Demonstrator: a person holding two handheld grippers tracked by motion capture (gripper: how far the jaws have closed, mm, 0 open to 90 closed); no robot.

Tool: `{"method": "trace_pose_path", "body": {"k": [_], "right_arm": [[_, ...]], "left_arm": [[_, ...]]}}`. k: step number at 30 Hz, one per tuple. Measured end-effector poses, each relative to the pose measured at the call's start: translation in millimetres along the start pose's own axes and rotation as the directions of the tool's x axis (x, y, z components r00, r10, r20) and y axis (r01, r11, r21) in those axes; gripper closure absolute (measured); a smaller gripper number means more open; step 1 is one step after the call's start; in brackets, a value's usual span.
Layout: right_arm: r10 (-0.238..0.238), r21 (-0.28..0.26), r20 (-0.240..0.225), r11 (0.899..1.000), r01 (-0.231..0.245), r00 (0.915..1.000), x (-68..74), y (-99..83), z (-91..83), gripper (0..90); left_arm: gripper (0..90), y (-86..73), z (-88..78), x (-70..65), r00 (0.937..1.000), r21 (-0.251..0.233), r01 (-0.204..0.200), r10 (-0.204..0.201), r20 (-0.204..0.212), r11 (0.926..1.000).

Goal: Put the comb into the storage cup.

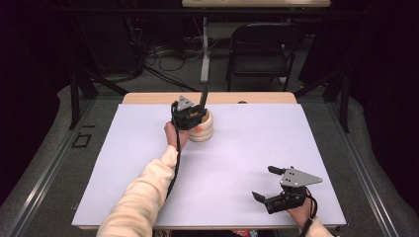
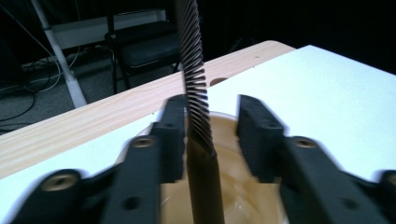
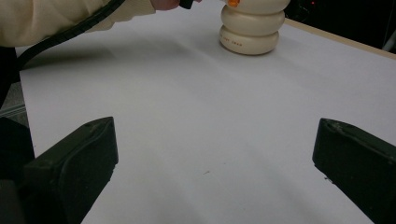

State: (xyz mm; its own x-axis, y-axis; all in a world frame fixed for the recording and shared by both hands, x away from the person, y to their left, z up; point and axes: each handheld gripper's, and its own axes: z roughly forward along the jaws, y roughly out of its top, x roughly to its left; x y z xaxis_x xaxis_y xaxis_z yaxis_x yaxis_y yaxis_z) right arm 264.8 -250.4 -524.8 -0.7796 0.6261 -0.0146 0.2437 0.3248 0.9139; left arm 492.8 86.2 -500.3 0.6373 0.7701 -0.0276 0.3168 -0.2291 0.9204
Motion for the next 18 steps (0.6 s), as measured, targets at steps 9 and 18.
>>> {"method": "trace_pose_path", "body": {"k": [9,18], "right_arm": [[0.001,0.001,-0.001,1.000,-0.001,1.0000,0.1,0.0,0.2,0.0],[-0.001,0.002,-0.003,1.000,0.001,1.0000,0.2,0.0,0.5,0.0]], "left_arm": [[40.5,9.3,-12.1,-3.4,0.9990,0.031,-0.038,0.037,0.024,0.9988],[29.0,18.3,-25.9,-4.7,0.9961,0.102,-0.070,0.064,0.061,0.9924]]}}
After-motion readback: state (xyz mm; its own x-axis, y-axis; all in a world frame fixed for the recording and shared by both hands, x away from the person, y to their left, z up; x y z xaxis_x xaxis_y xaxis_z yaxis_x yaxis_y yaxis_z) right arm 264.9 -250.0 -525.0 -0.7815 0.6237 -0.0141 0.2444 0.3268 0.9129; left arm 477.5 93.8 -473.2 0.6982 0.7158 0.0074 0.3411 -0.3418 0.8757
